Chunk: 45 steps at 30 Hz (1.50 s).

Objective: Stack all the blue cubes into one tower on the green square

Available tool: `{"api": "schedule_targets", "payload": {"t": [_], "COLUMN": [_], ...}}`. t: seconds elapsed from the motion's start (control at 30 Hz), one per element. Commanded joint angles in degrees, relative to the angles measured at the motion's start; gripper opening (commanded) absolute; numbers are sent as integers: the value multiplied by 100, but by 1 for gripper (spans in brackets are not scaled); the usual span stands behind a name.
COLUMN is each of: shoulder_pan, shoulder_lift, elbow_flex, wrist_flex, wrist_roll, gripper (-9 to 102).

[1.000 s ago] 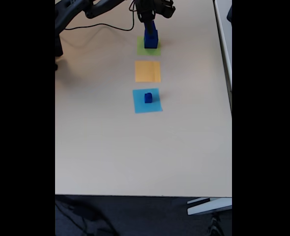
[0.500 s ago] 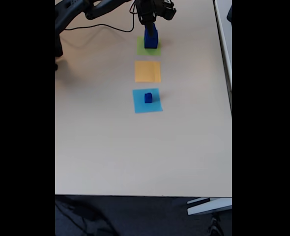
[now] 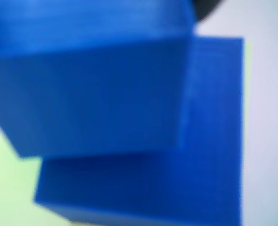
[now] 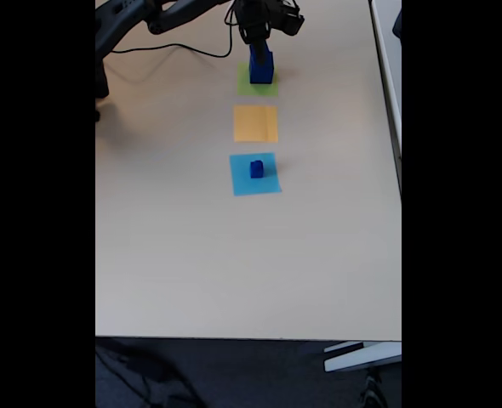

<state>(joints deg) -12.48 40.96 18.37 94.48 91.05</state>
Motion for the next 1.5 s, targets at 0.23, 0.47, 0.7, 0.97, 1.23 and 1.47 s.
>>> {"api": "schedule_targets", "payload": {"t": [0.23, 0.47, 0.7, 0.97, 1.23, 1.47], "shoulder_pan": [9, 0, 44, 123, 308, 272], "shoulder_lift": [536, 545, 747, 1116, 1424, 2101], "elbow_flex": [26, -97, -264, -290, -202, 1213], "wrist_flex": [26, -9, -185, -272, -650, -1547], "wrist_roll": [-158, -193, -343, -896, -1934, -1644], "gripper": [0, 0, 0, 0, 0, 0]}}
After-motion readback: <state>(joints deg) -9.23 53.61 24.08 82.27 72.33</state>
